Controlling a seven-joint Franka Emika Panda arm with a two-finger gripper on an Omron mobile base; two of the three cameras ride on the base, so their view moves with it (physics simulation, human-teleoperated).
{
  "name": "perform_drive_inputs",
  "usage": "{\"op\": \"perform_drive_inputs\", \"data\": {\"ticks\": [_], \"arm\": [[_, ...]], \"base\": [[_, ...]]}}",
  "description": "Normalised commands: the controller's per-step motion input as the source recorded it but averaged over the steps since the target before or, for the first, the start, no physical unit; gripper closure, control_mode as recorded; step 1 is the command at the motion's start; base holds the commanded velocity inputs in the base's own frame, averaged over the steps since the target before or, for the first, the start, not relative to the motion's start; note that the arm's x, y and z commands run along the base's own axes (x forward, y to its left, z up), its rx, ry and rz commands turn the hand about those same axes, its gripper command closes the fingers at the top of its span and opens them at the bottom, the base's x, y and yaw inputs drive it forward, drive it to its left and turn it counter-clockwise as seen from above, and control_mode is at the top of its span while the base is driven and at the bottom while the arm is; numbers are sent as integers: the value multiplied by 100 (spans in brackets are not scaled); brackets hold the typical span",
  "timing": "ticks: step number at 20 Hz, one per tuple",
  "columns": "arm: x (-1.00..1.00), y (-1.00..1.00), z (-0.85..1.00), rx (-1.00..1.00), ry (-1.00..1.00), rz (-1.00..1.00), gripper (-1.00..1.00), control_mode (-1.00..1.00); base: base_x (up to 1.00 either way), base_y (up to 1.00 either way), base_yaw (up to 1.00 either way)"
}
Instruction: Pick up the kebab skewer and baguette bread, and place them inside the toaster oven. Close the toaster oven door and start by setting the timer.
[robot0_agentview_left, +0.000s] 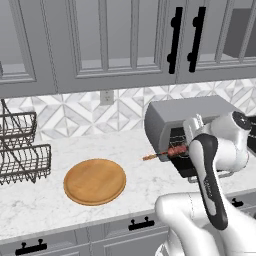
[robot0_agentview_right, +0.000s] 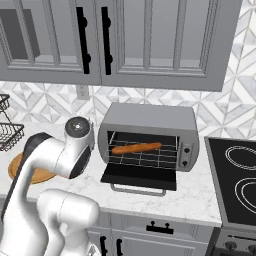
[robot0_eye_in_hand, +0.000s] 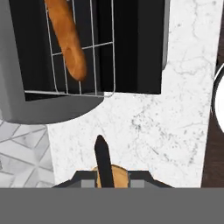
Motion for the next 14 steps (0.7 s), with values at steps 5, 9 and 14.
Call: {"op": "perform_drive_inputs", "data": {"ticks": [5,9,14], "arm": [[-13,-98,27,0,-4,-6,100,-100],[5,-100,14,0,0,-6,100,-100],[27,-90,1,0,0,1,100,-100]], "base": [[0,0,0],[0,0,0],[0,0,0]]}}
